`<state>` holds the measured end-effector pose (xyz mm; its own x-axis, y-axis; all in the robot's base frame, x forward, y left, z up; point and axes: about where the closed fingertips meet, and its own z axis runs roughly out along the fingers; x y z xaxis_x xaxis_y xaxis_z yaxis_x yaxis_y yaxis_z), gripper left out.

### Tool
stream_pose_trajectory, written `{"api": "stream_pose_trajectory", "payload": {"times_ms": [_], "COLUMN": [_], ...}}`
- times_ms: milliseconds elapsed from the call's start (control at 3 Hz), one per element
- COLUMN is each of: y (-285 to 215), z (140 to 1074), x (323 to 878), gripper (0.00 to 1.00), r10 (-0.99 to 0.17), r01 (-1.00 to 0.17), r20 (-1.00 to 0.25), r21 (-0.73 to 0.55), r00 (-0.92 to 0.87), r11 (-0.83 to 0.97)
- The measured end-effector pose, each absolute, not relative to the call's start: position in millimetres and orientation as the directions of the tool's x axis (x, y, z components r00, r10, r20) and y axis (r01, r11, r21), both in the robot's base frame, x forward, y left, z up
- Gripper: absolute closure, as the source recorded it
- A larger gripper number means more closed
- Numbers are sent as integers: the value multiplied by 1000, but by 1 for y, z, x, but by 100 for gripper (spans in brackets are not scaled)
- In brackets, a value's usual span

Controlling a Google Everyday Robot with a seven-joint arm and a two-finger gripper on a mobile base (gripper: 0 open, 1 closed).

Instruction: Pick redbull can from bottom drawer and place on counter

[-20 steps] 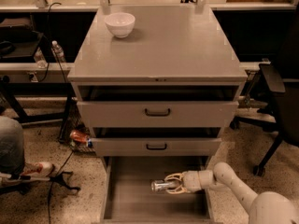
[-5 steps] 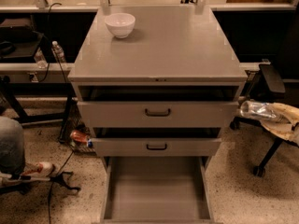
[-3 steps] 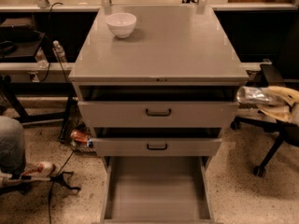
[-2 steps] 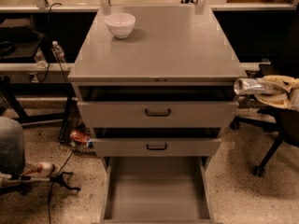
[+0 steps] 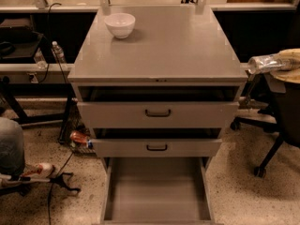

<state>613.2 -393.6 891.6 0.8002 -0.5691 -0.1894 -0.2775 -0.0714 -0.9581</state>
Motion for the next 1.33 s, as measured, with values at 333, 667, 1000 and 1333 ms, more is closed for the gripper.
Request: {"api": "stream_pose_trajectory", "payload": {"times_ms": [333, 667, 1000, 1333], "y": [-394, -374, -356, -330], "z": [892, 922, 937, 933], "x": [613, 609, 602, 607], "gripper": [100, 100, 100, 100], "r10": [-569, -598, -615, -593], "r01": [-278, -301, -338, -421], "r20": [-189, -209, -240, -314], "r21": [-958, -952, -940, -906], "r00": [800, 774, 751, 742], "r11": [-71, -58, -47, -48]}}
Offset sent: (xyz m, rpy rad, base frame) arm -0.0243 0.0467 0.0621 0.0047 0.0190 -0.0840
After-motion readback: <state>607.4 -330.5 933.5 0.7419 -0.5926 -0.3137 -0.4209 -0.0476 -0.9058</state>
